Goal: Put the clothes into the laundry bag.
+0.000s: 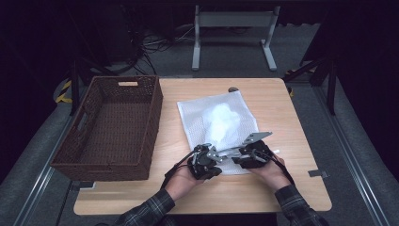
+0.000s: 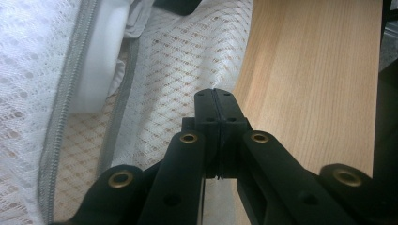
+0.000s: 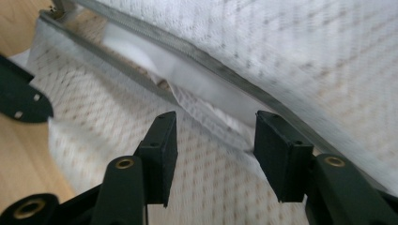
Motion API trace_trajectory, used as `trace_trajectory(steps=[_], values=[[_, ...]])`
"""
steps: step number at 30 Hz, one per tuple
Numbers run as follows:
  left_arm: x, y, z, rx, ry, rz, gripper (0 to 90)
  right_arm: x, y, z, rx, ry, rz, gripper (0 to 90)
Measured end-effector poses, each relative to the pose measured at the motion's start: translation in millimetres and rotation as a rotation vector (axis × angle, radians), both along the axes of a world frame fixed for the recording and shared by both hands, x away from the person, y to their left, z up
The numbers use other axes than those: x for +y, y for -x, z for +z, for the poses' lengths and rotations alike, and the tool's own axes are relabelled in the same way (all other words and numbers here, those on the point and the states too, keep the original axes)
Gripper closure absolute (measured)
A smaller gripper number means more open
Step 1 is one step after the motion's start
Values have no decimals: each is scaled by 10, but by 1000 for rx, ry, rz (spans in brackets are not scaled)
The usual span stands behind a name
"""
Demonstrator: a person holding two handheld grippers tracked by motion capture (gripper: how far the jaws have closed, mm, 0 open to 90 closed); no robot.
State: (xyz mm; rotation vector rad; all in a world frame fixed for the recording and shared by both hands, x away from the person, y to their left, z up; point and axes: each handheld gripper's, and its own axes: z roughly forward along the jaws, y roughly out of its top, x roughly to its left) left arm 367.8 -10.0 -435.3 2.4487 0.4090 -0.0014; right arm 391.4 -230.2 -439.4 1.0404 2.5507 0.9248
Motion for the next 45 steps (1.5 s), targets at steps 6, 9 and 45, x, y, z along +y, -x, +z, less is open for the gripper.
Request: trace_trajectory(steps=[6,9,45], values=[[-24,-5,-17,6,-9,-16,900,166,-69,-53,-27,46,-54,596],[-24,-11,-13,13,2,-20,900,214,-105,-34,-54,46,-88,842],[-1,-25,-8,57,11,-49,900,167,-99,114,-8,-26,-93,804]])
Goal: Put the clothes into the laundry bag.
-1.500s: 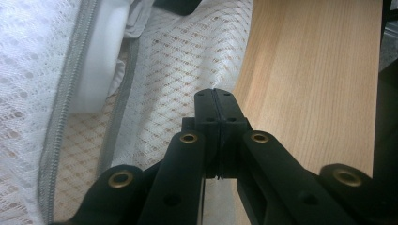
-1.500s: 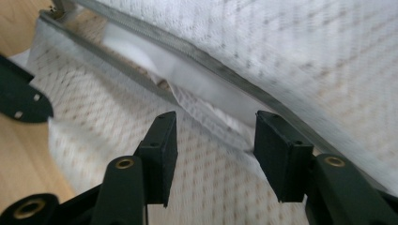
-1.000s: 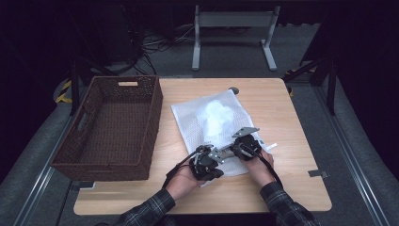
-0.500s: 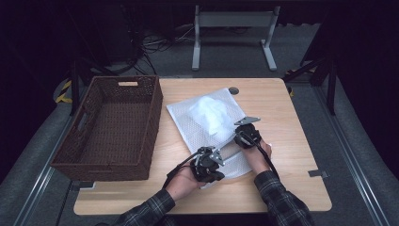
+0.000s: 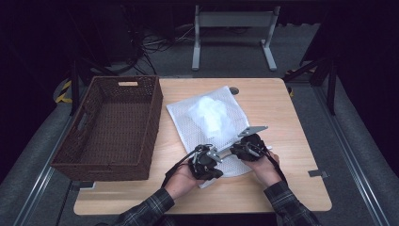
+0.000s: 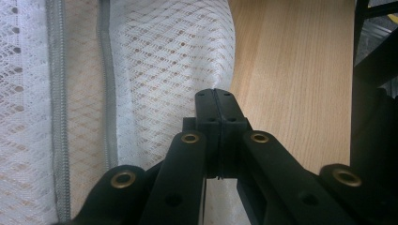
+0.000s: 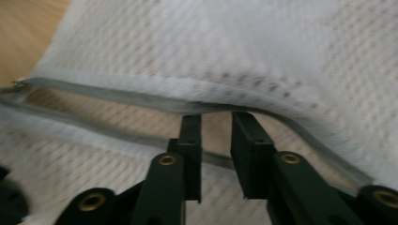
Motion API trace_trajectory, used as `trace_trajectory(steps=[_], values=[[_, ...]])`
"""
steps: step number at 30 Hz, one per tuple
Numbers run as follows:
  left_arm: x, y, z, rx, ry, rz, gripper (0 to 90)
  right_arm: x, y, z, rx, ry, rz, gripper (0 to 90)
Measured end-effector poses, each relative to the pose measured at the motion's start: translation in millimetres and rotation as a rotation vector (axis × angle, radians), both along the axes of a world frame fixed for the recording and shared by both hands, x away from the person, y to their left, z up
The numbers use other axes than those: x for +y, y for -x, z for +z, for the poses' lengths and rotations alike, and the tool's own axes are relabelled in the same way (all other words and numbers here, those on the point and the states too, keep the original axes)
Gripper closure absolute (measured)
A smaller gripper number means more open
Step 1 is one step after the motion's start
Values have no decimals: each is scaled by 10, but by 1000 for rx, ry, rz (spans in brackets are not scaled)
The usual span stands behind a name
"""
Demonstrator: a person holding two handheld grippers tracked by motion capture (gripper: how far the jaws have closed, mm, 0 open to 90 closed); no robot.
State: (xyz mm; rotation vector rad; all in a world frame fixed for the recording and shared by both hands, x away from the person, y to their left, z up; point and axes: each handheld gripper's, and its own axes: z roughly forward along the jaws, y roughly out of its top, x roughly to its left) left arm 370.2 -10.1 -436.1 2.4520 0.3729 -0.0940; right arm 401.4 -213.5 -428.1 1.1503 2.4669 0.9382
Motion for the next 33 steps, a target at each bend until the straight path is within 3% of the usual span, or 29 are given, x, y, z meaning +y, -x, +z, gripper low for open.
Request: trace_trajectory(steps=[4,7,11,19,24,33], values=[[-2,2,1,2,2,-4,900,114,13,-26,7,-32,59,870],[-9,8,-2,5,-1,-7,900,226,-22,-64,-27,-41,90,895],[-23,18,-9,9,-9,-17,900,312,-115,-68,-80,-62,36,900],[-28,24,-14,9,-17,-22,900,276,-390,-172,-148,-16,-69,900],[-4,-4,-17,16,-14,-13,900,197,-426,-155,-136,-37,-84,900],[46,-27,4,9,-8,2,899,98,-165,-8,-68,-29,32,821]])
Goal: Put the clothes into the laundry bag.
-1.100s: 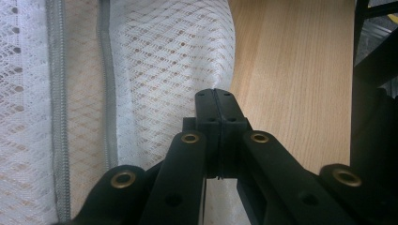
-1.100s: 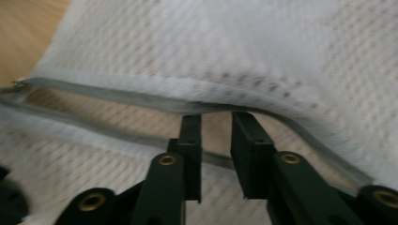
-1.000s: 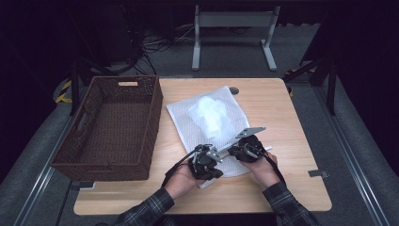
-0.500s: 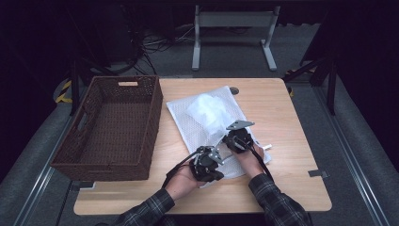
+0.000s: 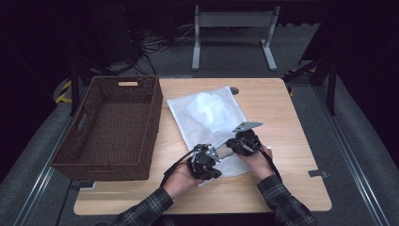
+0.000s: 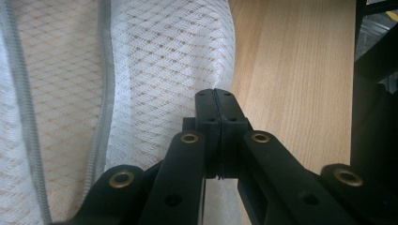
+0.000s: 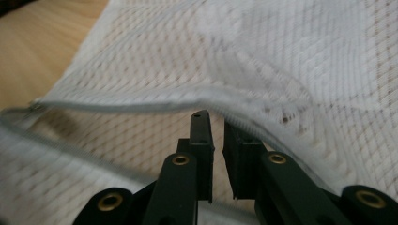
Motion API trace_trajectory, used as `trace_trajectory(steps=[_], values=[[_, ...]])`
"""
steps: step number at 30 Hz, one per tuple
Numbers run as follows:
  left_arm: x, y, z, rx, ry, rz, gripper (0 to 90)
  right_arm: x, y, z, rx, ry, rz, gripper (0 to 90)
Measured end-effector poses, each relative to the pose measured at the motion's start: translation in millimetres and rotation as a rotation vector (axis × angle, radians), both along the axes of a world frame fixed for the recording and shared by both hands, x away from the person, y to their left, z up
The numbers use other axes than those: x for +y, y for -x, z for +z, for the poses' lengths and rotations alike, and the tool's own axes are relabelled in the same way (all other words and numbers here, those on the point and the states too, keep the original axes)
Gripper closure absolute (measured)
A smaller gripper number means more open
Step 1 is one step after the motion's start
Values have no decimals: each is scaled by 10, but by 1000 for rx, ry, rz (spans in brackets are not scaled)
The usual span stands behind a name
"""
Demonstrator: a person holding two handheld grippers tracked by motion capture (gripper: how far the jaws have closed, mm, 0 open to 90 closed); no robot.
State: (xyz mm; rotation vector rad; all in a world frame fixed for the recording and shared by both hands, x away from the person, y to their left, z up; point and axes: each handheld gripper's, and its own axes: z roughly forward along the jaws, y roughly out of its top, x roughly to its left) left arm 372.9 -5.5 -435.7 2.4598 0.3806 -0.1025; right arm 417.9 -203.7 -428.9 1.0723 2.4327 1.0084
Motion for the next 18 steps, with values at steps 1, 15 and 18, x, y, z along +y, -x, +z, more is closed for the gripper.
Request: trace_trajectory(steps=[1,15,18], values=[[8,-3,5,-1,4,-1,896,-30,53,34,2,2,17,813],[384,10,229,-89,27,124,859,-620,127,220,-46,33,1,900],[468,-75,230,-132,-15,193,900,-739,-11,154,-34,43,-32,900]])
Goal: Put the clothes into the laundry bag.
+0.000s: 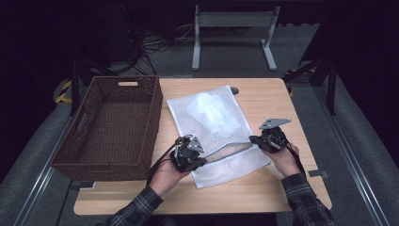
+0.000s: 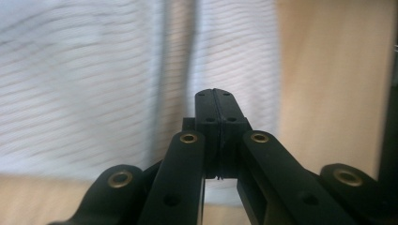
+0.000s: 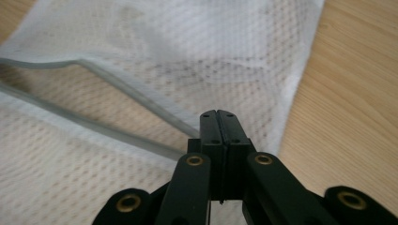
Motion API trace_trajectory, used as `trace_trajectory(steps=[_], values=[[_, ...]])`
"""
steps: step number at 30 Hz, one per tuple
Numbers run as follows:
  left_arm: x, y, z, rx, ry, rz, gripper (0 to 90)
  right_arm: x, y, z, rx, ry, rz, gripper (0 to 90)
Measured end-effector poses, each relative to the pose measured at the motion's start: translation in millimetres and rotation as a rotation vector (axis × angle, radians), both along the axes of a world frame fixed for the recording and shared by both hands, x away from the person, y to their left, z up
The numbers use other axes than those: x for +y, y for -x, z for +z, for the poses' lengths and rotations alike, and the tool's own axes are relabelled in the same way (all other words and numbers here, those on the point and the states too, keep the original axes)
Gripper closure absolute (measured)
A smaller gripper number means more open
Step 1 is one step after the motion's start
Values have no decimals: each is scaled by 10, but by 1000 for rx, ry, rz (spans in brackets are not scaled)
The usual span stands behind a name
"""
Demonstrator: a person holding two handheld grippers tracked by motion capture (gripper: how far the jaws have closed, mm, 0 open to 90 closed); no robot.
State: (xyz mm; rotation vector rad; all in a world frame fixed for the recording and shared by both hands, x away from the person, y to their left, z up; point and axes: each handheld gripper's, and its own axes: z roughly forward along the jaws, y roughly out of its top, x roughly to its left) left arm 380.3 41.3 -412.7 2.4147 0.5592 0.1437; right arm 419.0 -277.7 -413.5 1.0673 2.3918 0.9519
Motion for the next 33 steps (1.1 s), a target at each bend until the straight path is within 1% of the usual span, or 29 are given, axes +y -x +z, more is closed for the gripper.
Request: trace_trajectory(steps=[1,2,3,5,7,9,10,12,14,16,17,21,22,24,25,26,28,30,32,33], values=[[0,0,0,0,0,0,900,-29,-61,-30,8,-4,-8,900],[39,-53,-16,-10,-20,28,900,-29,-61,-30,8,-4,-8,900],[67,-94,-31,0,-19,48,900,-43,-133,-68,21,-2,-10,900],[97,-164,-70,9,-28,82,900,-39,-210,-121,39,7,-16,900],[102,-236,-125,23,-42,108,900,-35,-281,-174,49,29,-22,900],[91,-292,-174,41,-59,118,900,-39,-335,-219,59,42,-26,900],[87,-313,-193,44,-65,121,900,-46,-362,-244,64,46,-27,900],[73,-363,-238,64,-76,126,900,-48,-392,-276,69,55,-28,900],[57,-402,-268,75,-93,129,900,-48,-412,-307,76,69,-25,900],[43,-422,-288,76,-107,133,900,-51,-417,-323,88,84,-21,900],[36,-437,-296,74,-120,126,900,-52,-417,-330,90,88,-20,900],[5,-478,-320,60,-155,129,900,-72,-402,-324,100,89,-18,900],[2,-483,-321,62,-150,133,900,-78,-393,-321,103,92,-20,900],[-9,-503,-313,68,-161,132,900,-91,-373,-316,104,103,-22,900],[-12,-515,-312,59,-165,129,900,-98,-361,-313,103,108,-20,900],[-16,-518,-313,64,-161,138,900,-105,-346,-313,104,109,-20,900],[-23,-549,-311,57,-166,134,900,-119,-311,-310,106,114,-17,900],[-36,-578,-304,61,-174,136,900,-119,-281,-304,112,121,-16,900],[-54,-604,-309,53,-168,143,900,-107,-244,-295,117,138,-13,900],[-63,-611,-313,60,-161,150,900,-102,-225,-291,119,146,-11,900]])
